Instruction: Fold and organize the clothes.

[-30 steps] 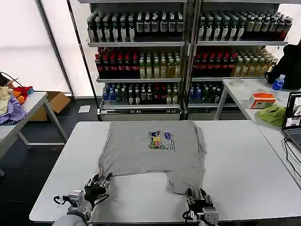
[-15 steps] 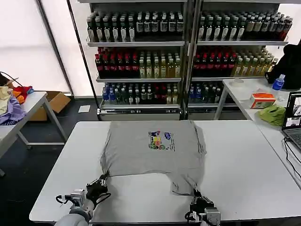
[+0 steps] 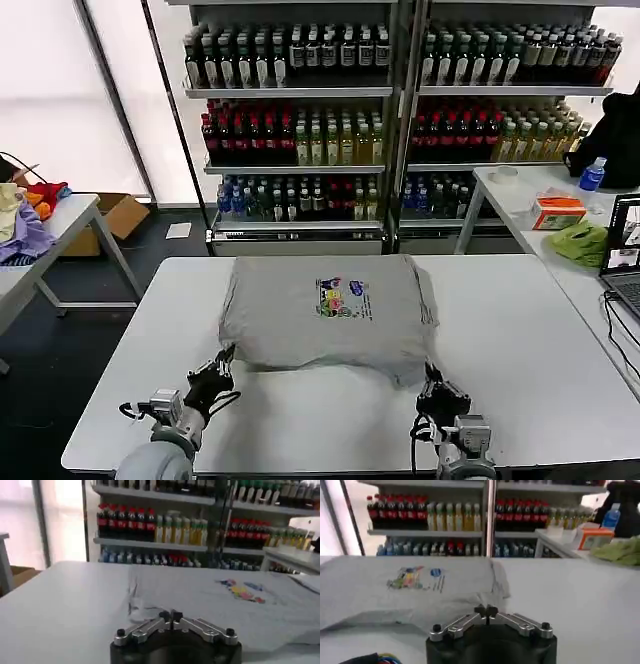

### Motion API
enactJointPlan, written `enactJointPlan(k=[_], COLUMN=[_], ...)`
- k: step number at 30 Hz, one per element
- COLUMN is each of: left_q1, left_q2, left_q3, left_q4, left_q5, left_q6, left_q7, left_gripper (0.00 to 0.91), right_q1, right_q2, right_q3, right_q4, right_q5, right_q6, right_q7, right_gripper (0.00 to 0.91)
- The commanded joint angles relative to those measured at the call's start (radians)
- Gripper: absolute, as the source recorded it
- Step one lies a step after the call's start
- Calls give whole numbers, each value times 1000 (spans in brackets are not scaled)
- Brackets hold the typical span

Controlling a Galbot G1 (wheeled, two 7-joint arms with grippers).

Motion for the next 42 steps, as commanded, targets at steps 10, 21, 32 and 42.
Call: enactJointPlan(k=[10, 21, 32, 42], left_q1=[-336, -546, -589, -573], left_q2=[23, 40, 84, 92], left_q3=[58, 125, 172, 166], left_q4=[293, 535, 614, 551], left_q5=[-84, -82, -79, -63], left_q6=[-27, -23, -25, 10], left_q7=[-3, -1, 8, -18], left_gripper=[0, 0, 0, 907], right_q1=[479, 699, 723, 749], right_q2=[3, 33, 36, 130], right_q3=[-18, -75, -107, -100], right_q4=[-326, -632, -747, -805], right_q5=[19, 23, 22, 148], right_q6=[25, 60, 42, 96], right_q7=[-31, -90, -138, -34], right_gripper=[0, 0, 0, 907])
